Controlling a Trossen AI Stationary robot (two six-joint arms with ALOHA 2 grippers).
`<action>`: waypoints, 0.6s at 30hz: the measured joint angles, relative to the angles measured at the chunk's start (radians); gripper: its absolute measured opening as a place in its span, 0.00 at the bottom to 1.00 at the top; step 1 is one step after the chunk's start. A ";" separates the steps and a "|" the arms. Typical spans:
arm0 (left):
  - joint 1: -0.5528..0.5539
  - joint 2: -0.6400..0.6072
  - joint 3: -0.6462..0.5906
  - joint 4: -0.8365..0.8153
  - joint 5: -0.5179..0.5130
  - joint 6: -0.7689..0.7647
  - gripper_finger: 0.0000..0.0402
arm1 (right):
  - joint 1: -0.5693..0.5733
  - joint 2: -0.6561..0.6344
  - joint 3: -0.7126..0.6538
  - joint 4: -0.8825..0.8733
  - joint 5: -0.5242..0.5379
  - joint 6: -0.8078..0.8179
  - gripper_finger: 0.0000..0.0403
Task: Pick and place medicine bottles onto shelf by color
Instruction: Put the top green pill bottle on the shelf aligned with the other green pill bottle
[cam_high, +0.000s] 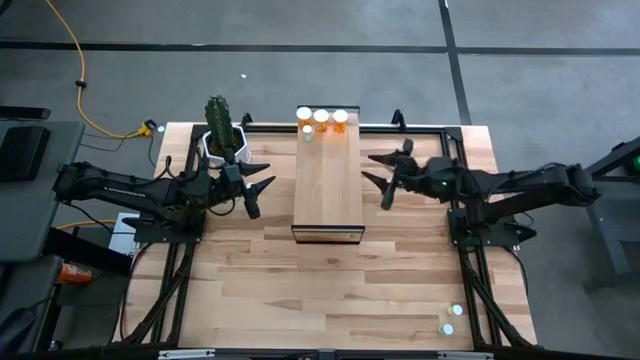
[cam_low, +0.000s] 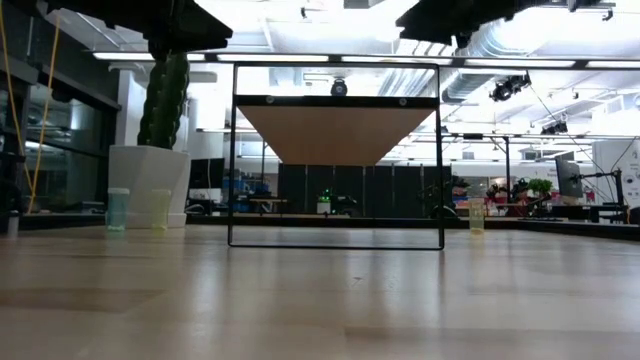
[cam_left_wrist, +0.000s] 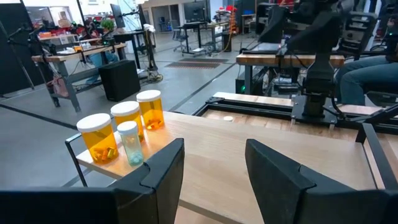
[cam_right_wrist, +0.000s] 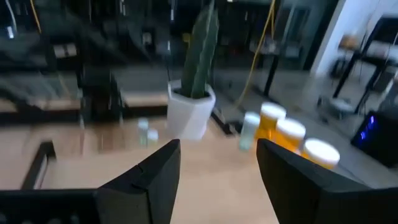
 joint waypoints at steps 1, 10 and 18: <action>0.000 0.000 0.000 0.000 0.000 0.000 0.41 | 0.003 -0.010 -0.031 0.060 -0.001 -0.010 0.51; 0.000 0.000 0.000 0.003 0.000 0.000 0.41 | 0.008 -0.020 -0.123 0.167 -0.001 -0.042 0.51; 0.000 0.000 0.003 -0.151 -0.040 -0.054 0.44 | 0.007 -0.020 -0.123 0.161 -0.001 -0.040 0.51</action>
